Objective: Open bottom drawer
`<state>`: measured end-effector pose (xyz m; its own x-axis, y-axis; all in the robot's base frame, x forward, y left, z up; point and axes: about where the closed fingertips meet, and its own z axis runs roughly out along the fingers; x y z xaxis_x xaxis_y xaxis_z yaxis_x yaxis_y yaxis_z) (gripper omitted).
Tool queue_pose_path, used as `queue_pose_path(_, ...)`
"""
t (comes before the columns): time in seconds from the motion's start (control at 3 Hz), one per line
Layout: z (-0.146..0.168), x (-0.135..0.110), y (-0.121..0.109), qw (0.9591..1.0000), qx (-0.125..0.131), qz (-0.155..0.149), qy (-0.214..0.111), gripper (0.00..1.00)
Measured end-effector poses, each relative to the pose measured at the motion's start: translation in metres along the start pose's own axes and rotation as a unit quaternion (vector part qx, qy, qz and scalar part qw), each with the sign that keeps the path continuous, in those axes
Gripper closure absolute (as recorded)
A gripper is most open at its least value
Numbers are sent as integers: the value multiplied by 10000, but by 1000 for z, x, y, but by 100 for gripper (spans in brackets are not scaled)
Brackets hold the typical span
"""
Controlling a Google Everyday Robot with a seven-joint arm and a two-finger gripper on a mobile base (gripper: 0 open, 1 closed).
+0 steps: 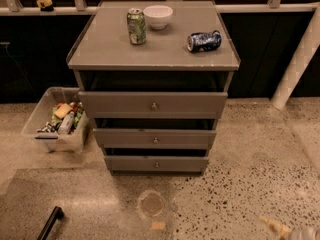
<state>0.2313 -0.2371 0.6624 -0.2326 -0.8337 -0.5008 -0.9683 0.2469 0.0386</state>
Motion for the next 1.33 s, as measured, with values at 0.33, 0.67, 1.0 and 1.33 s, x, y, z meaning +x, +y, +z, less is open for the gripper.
queue_pose_path(0.33, 72, 33, 45, 9985, -465, 191, 228, 0)
queue_pose_path(0.67, 146, 50, 84, 9922, -1048, 259, 630, 0)
queue_pose_path(1.0, 201, 55, 82, 9874, -1275, 263, 903, 0)
queue_pose_path(1.33, 235, 56, 64, 9868, -1070, 556, 1080, 0)
